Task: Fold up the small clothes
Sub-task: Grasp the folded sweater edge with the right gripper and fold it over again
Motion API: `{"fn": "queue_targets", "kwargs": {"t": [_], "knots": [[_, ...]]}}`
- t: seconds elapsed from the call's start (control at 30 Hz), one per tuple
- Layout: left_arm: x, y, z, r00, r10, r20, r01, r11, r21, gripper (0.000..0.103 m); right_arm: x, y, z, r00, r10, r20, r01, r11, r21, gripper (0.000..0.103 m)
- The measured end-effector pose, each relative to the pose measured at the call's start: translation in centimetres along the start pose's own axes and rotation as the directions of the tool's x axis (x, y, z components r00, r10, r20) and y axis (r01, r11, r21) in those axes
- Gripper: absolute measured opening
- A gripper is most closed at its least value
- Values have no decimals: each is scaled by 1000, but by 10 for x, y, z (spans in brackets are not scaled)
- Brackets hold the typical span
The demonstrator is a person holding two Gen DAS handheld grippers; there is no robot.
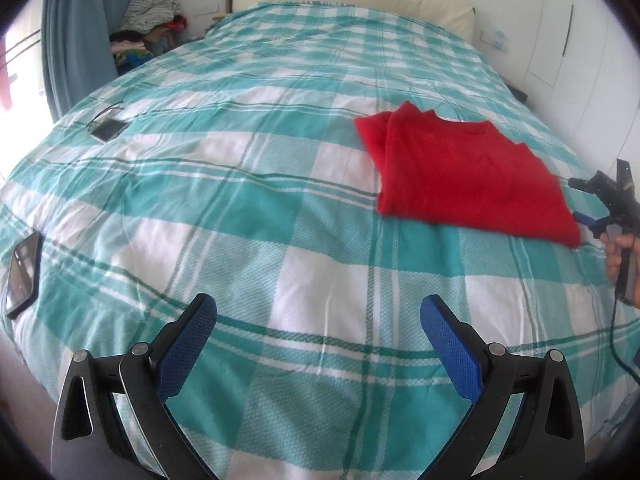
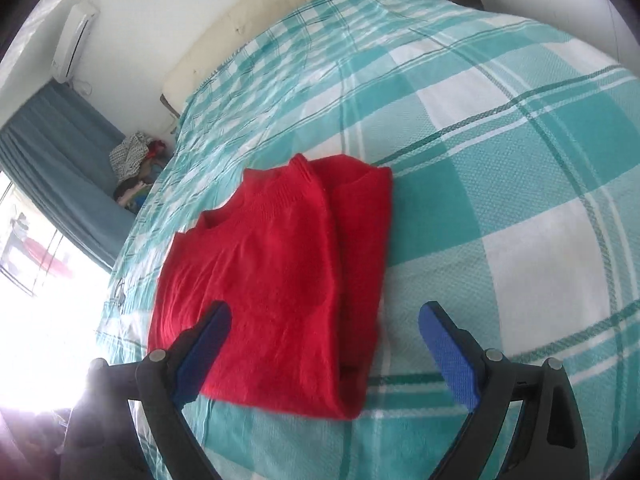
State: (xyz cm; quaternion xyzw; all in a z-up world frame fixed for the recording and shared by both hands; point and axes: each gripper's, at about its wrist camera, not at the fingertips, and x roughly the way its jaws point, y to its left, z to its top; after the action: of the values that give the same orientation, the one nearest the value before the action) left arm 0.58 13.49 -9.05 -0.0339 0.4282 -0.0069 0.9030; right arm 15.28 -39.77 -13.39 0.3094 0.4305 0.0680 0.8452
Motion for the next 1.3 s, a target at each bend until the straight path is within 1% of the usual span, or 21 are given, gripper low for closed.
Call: {"fn": "queue_targets", "kwargs": {"t": [0.07,0.13,0.17,0.2,0.23,0.27,0.3,0.37,0.53,0.63,0.7,0.83,0.9,0.97,1.03,1.07,1.1,1.13,1.2,1.23,1.3], "knots": [[-6,15,-6,1000,18,-12,-18,999,-51,102,26,-7,11,998,43,-54,-41,998,41,93],[-11,30,-12,999,29,-21,-31,995,-97,102,43,-6,14,995,51,-86,-47,998,46,88],[-12,37,-13,999,38,-26,-41,992,-117,102,48,-2,14,994,57,-92,-55,998,27,72],[-13,43,-15,998,48,-33,-52,989,-135,102,56,3,14,989,74,-131,-72,997,18,38],[-13,48,-16,998,54,-41,-59,987,-150,102,63,7,13,983,64,-170,-62,998,18,19],[-14,53,-16,997,57,-49,-64,985,-162,102,64,14,14,985,35,-172,-34,999,8,14],[-15,57,-16,997,60,-51,-68,983,-172,102,59,25,15,987,22,-159,-23,1000,-8,14],[-20,63,-13,997,70,-40,-76,980,-185,102,47,54,20,991,66,-121,-69,997,-24,14],[-31,62,-5,998,67,2,-65,980,-190,102,42,164,33,981,165,-104,-178,976,-124,13],[-34,58,-4,998,67,4,-65,981,-182,102,69,225,20,971,188,-148,-215,957,-193,13],[-37,57,-5,998,67,8,-65,982,-177,102,95,256,5,968,174,-182,-216,945,-246,13],[-35,56,-9,998,63,-4,-63,983,-172,102,149,293,-40,961,121,-249,-199,927,-317,14],[-30,58,-10,998,64,-17,-65,983,-170,102,174,298,-61,931,143,-336,-247,924,-293,25],[-26,59,-12,997,67,-34,-72,983,-166,102,189,297,-76,873,211,-439,-333,917,-221,28],[-24,60,-13,997,71,-39,-76,984,-163,102,179,297,-84,835,287,-470,-415,889,-195,28],[-24,60,-13,997,73,-39,-78,984,-162,102,168,296,-83,829,310,-465,-442,872,-208,28],[-23,60,-14,997,74,-39,-79,984,-161,102,155,294,-80,839,316,-443,-449,862,-235,28],[-22,60,-14,997,71,-41,-77,984,-163,102,142,291,-76,868,289,-404,-420,861,-287,28],[-18,60,-13,997,59,-48,-67,983,-168,102,126,292,-72,946,134,-297,-267,841,-471,29],[-16,58,-11,997,52,-51,-60,984,-170,102,124,292,-75,964,68,-257,-203,812,-547,29],[-12,52,-7,998,41,-55,-49,985,-165,102,134,290,-90,969,-7,-247,-155,761,-630,29]]}}
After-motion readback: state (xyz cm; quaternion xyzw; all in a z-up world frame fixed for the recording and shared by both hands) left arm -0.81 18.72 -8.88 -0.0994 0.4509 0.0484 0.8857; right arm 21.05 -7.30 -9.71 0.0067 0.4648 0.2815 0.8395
